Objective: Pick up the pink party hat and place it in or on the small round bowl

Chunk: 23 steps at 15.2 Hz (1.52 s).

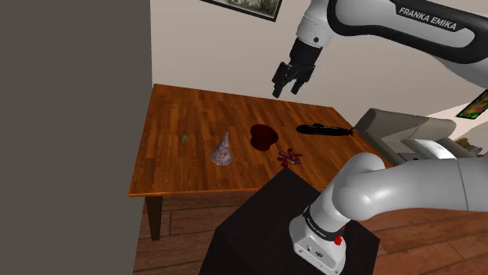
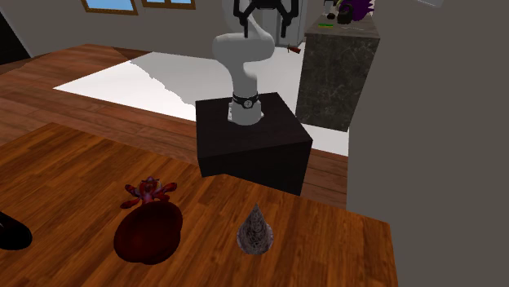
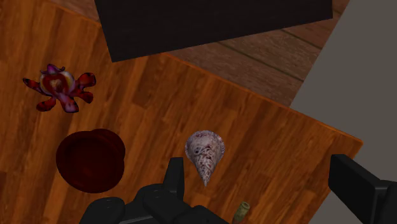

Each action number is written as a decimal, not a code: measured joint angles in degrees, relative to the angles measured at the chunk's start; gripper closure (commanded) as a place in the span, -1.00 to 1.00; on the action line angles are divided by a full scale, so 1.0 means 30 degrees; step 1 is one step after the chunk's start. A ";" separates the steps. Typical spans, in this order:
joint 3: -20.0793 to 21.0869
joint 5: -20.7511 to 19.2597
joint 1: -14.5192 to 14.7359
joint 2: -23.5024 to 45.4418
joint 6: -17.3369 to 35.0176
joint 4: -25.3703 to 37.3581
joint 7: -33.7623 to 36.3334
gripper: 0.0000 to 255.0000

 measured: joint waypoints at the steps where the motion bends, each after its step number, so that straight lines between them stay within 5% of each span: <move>1: 0.0000 0.0000 0.0000 0.0000 0.0000 0.0000 0.0000 -1.00; 13: -0.1620 -0.0322 -0.0464 0.2224 0.9811 -0.5309 -0.0920 -1.00; 23: -0.3489 0.1096 0.0247 0.8895 1.9634 -0.6389 -0.2714 -1.00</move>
